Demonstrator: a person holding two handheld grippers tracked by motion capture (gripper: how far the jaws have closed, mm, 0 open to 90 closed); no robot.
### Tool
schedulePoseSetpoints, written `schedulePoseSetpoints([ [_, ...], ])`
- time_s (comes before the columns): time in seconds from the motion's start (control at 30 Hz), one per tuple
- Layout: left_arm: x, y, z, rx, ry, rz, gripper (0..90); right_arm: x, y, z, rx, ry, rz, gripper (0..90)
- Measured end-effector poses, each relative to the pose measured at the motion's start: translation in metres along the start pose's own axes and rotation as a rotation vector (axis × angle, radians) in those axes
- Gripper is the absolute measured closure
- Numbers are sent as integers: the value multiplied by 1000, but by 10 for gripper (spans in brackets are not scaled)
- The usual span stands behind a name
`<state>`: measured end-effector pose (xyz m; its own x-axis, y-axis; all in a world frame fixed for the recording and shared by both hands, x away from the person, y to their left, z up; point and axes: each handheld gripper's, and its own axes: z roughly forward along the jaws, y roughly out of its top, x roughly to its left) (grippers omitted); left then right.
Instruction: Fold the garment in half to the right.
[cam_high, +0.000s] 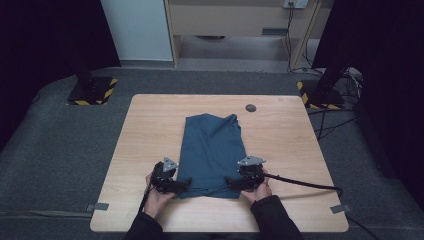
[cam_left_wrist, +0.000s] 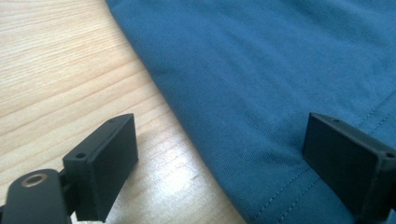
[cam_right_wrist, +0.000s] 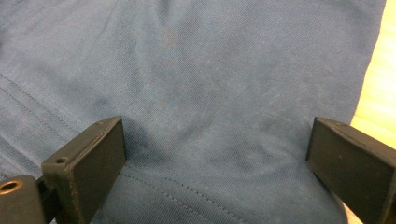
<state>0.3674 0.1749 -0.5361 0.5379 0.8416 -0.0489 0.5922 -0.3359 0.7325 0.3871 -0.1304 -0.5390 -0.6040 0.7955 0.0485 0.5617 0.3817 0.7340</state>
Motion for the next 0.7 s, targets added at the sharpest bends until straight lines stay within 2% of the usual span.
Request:
schedulePoseSetpoints([
  [0.7, 15, 12, 12, -2, 69, -59, 67, -7, 15, 16, 0, -16, 14, 48],
])
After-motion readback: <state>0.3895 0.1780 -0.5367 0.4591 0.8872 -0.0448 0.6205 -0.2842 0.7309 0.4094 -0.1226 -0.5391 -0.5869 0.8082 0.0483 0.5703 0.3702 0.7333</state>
